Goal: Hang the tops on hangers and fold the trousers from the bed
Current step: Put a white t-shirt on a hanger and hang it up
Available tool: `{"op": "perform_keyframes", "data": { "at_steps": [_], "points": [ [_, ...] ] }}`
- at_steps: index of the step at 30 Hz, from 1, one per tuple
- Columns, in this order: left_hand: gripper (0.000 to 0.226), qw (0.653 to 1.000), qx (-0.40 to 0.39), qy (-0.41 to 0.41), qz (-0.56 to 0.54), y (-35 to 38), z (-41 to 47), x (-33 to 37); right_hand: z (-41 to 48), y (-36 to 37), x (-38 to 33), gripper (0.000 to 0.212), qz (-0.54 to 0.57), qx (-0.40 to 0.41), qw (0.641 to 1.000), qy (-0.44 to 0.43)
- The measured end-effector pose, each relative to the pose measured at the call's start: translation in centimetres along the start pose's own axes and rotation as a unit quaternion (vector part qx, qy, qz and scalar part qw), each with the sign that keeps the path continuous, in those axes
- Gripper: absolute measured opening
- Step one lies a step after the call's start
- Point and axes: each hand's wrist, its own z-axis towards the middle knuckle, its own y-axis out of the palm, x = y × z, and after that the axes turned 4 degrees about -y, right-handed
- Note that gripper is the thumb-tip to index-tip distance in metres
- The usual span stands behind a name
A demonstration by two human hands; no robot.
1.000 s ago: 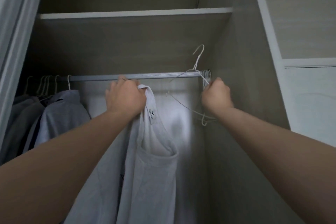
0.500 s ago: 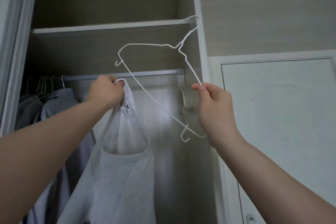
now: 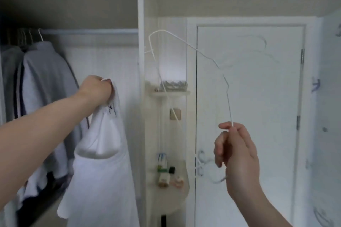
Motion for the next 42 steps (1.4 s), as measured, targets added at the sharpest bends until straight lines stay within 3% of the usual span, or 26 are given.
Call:
{"op": "perform_keyframes", "data": {
  "at_steps": [3,8,15,21,26,30,34,38,42],
  "points": [
    [0.034,0.999,-0.053,-0.003,-0.001,2.4,-5.8,-0.8,-1.8,-4.4,1.0,0.018,-0.027,-0.038,0.994,0.099],
    [0.034,0.985,-0.143,0.063,0.079,5.5,-14.6,-3.6,-5.5,-10.4,2.4,0.029,-0.079,-0.03,0.969,0.232],
    [0.019,0.958,-0.196,0.094,0.188,9.5,-25.7,-9.5,-16.8,-18.9,-1.6,0.028,-0.097,-0.097,0.963,0.23],
    [0.029,0.941,-0.303,0.067,0.135,10.6,-32.9,-12.2,-24.2,-20.8,-3.8,0.033,-0.2,-0.131,0.944,0.227],
    [0.033,0.948,-0.307,0.01,0.079,10.2,-35.7,-12.9,-25.7,-21.0,-4.6,0.019,-0.265,-0.164,0.92,0.238],
    [0.032,0.943,-0.326,0.017,0.066,9.3,-37.1,-12.5,-25.9,-21.2,-4.9,0.023,-0.284,-0.21,0.903,0.246],
    [0.032,0.917,-0.377,0.066,0.109,8.4,-38.6,-11.1,-26.1,-20.5,-4.5,0.02,-0.267,-0.242,0.894,0.268],
    [0.026,0.887,-0.444,0.093,0.085,7.9,-42.0,-9.4,-27.7,-17.3,-2.4,0.024,-0.274,-0.277,0.88,0.27],
    [0.027,0.841,-0.517,0.093,0.131,7.6,-43.2,-9.4,-29.8,-15.7,-0.6,0.024,-0.227,-0.216,0.898,0.309]
  ]
}}
